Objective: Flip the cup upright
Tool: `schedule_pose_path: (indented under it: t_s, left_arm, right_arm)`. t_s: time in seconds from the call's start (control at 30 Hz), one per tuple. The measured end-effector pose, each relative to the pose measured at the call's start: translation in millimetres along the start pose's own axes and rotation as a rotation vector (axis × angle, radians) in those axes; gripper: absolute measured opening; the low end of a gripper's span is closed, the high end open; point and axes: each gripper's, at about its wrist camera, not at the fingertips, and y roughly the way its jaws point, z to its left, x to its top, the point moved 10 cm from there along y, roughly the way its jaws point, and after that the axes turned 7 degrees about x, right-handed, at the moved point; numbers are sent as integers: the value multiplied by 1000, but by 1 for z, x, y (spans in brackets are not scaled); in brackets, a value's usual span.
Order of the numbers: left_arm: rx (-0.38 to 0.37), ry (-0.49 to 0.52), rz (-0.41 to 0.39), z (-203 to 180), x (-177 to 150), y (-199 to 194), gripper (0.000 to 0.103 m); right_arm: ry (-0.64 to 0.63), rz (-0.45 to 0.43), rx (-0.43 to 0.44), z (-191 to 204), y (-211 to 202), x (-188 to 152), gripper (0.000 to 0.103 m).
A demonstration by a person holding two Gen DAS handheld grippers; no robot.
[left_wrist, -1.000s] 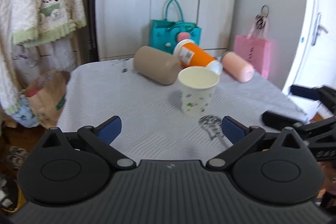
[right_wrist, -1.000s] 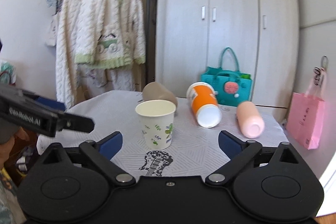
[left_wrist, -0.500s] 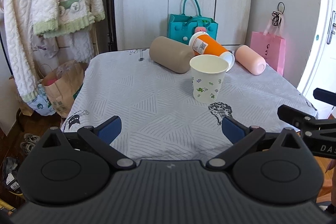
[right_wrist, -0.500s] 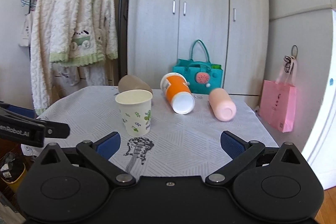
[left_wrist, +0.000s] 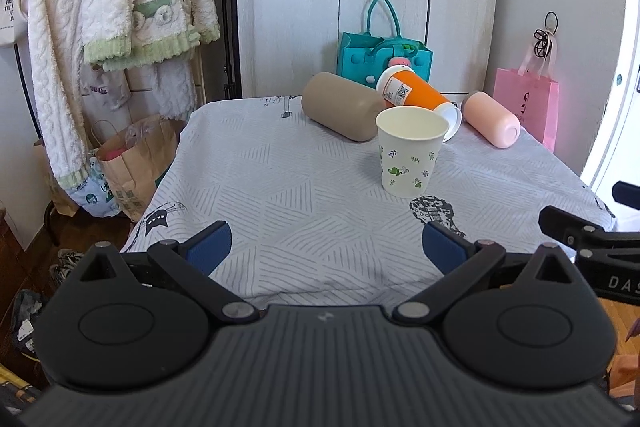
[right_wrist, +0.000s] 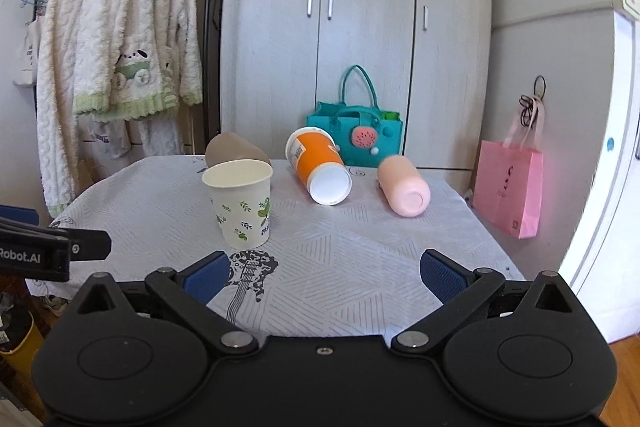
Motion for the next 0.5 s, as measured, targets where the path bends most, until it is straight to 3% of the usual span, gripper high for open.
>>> schedule_pose_path:
  t_s: [0.5]
  left_arm:
    - [62,-8,11,6,-6,8,103]
  right_arm:
    - [-15,16,-26,4,8,-3,103]
